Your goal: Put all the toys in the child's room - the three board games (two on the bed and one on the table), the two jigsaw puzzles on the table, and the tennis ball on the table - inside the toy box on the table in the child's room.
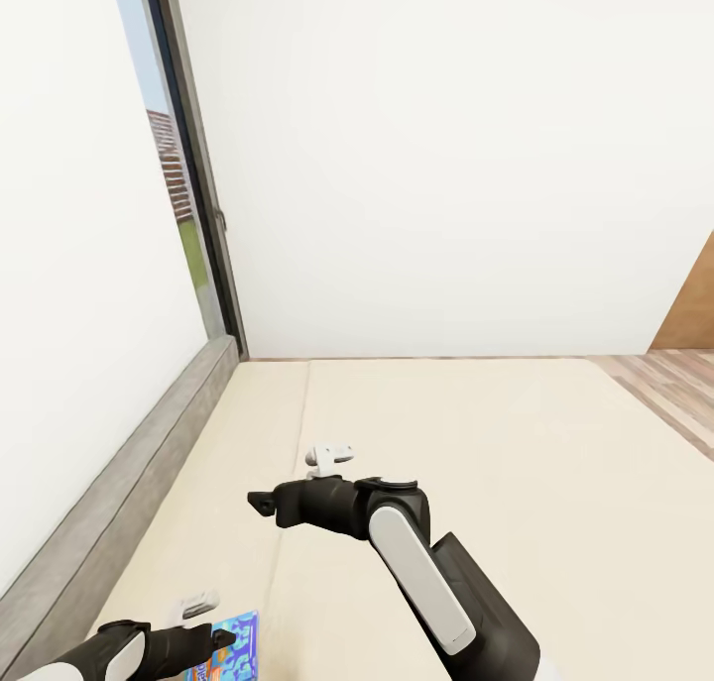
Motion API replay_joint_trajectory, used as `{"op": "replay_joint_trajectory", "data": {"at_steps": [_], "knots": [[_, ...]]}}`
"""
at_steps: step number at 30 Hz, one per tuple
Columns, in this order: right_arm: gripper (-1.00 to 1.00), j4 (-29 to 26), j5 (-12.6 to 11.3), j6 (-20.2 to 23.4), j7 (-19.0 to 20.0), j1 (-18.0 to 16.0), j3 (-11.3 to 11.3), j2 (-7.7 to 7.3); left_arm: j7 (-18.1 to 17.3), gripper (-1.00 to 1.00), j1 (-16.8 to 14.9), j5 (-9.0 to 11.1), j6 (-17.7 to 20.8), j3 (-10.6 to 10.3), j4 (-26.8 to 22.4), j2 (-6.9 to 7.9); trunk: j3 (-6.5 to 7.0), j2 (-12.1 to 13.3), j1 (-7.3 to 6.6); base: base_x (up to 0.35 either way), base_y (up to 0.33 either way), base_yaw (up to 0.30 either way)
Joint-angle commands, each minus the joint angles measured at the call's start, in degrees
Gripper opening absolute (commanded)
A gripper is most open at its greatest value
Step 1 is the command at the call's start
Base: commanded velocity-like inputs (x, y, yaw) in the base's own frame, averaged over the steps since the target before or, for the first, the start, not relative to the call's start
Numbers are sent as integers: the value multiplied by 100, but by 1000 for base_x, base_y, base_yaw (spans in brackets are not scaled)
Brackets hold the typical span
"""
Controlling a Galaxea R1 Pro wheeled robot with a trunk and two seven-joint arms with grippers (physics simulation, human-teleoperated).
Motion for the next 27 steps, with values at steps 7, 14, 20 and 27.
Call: {"op": "replay_joint_trajectory", "data": {"at_steps": [7, 14, 20, 27], "knots": [[100, -5, -57, 15, -60, -5, 3, 1, -6, 100, -3, 60, 40, -39, -8, 4, -6, -3, 0, 0, -30, 0], [100, -5, -57, 13, -60, -5, 3, 1, -6, 100, -2, 60, 40, -39, -8, 4, -6, -3, 0, 0, -74, 0], [100, -5, -57, 15, -60, -5, 3, 1, -6, 100, -2, 60, 40, -39, -8, 4, -6, -3, 0, 0, -28, 0], [100, -5, -57, 14, -56, -5, 3, 1, -6, 100, -2, 60, 40, -39, -8, 4, -6, -3, 0, 0, -130, 0]]}}
